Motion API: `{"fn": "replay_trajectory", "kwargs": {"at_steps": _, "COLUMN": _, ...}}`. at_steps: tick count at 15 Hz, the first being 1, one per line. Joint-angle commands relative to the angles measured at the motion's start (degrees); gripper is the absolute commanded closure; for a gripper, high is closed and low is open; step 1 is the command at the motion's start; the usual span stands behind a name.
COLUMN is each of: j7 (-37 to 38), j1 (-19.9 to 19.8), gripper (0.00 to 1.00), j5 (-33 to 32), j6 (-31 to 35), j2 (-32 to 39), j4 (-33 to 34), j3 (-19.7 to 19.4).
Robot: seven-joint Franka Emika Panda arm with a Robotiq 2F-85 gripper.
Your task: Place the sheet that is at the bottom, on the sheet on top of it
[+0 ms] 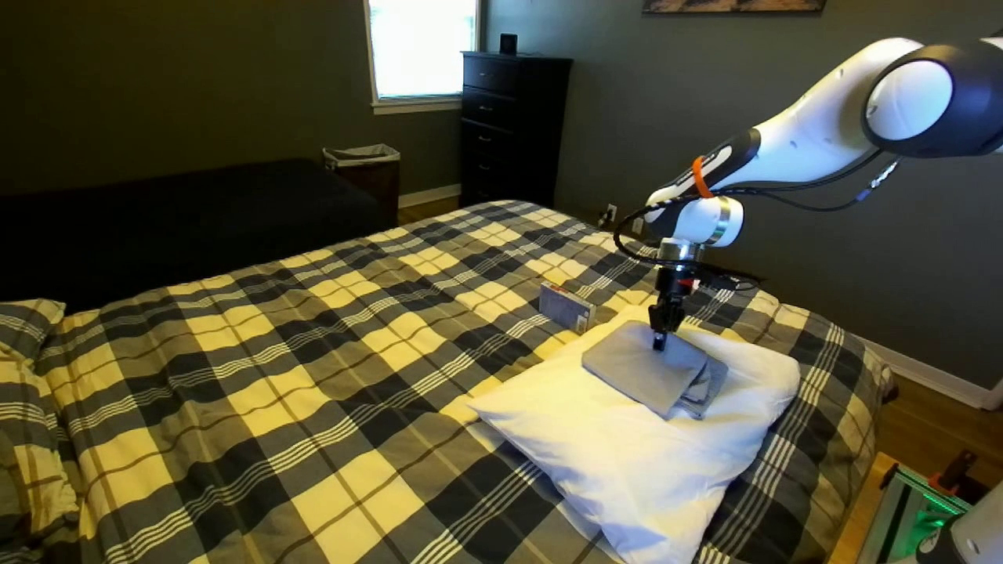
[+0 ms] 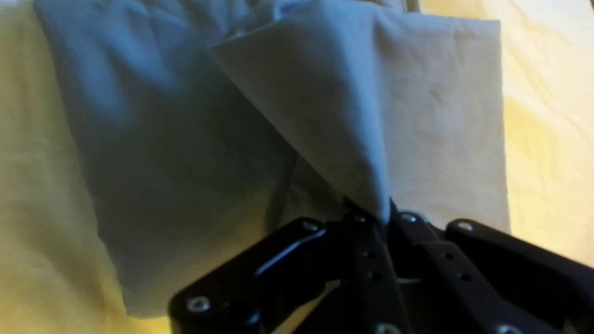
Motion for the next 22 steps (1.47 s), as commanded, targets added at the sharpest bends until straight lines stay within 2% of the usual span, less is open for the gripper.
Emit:
{"fn": "replay_trajectory", "kwargs": {"at_steps": 1, "j7": -1.5, "j1": 0.8, "gripper": 1.0, "j5": 1.1, "j6": 0.6, "j2": -7.3, "j4": -6.2, "j3": 1.0}}
{"fn": "replay_trajectory", "kwargs": {"at_steps": 15, "j7": -5.2, "j1": 8.8, "gripper": 0.99, "j5": 2.5, "j6": -3.7, "j2": -25.9, "j4": -18.5, "j3": 1.5}}
{"fn": "replay_trajectory", "kwargs": {"at_steps": 22, "j7": -11.7, "j1": 12.7, "gripper": 0.99, "j5": 5.2, "j6": -7.9, "j2": -29.7, "j4": -20.1, "j3": 1.3}}
